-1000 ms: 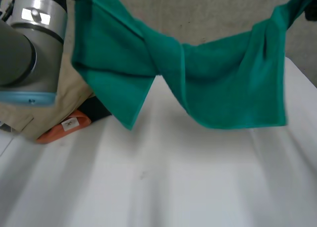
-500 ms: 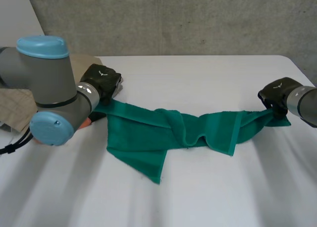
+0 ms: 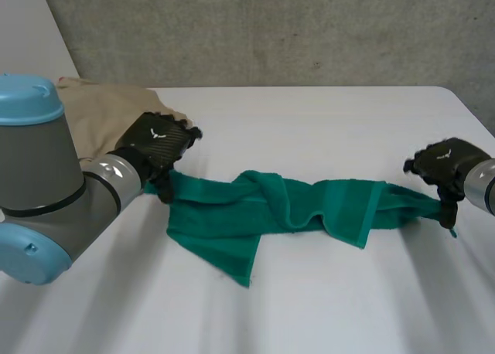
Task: Fold the laundry.
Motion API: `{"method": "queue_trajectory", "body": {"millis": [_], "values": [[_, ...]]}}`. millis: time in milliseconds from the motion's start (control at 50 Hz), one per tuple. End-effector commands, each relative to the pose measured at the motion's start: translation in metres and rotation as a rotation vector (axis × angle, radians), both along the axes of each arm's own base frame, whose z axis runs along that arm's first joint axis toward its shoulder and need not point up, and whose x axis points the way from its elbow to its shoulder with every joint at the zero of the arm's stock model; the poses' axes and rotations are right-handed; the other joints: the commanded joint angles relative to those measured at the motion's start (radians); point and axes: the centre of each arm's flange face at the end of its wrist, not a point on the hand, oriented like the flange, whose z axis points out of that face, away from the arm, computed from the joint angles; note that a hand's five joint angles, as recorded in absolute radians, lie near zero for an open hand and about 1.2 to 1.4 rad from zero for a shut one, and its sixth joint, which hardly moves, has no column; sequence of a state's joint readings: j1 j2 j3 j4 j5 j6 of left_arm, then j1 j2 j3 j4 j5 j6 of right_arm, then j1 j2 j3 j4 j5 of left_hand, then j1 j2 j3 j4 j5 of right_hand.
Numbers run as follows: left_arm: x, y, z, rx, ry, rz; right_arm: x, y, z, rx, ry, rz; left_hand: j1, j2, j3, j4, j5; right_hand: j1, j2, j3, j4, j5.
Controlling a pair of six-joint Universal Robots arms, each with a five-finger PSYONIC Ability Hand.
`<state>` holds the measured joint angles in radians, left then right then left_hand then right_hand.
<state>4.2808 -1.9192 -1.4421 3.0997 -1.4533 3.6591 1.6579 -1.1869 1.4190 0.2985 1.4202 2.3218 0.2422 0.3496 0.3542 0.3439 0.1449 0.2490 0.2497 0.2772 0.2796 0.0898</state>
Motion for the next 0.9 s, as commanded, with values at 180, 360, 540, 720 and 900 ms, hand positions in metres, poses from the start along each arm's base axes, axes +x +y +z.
{"method": "queue_trajectory", "body": {"millis": [180, 360, 540, 720, 900], "values": [[0.023, 0.024, -0.007, -0.005, -0.003, 0.061, -0.012, 0.015, 0.021, -0.054, -0.122, -0.091, -0.011, -0.118, -0.123, -0.113, -0.088, -0.075, -0.075, -0.103, -0.105, -0.090], [0.038, -0.005, -0.020, -0.075, 0.033, 0.100, -0.029, 0.013, 0.003, -0.011, -0.164, -0.126, -0.008, -0.115, -0.120, -0.110, -0.085, -0.075, -0.075, -0.103, -0.105, -0.090], [0.030, -0.053, -0.038, -0.110, 0.076, 0.008, -0.027, -0.007, -0.045, -0.066, -0.172, -0.106, 0.018, -0.089, -0.094, -0.083, -0.059, 0.065, 0.064, 0.037, 0.034, 0.049], [0.016, -0.077, -0.057, -0.095, 0.084, -0.063, -0.015, -0.011, -0.063, -0.100, -0.177, -0.065, 0.080, -0.028, -0.032, -0.022, 0.003, 0.478, 0.478, 0.450, 0.448, 0.463], [0.004, -0.099, -0.080, -0.059, 0.076, -0.079, -0.012, -0.017, -0.065, -0.145, -0.175, -0.056, 0.297, 0.189, 0.185, 0.195, 0.220, 1.147, 1.147, 1.119, 1.117, 1.132]]}}
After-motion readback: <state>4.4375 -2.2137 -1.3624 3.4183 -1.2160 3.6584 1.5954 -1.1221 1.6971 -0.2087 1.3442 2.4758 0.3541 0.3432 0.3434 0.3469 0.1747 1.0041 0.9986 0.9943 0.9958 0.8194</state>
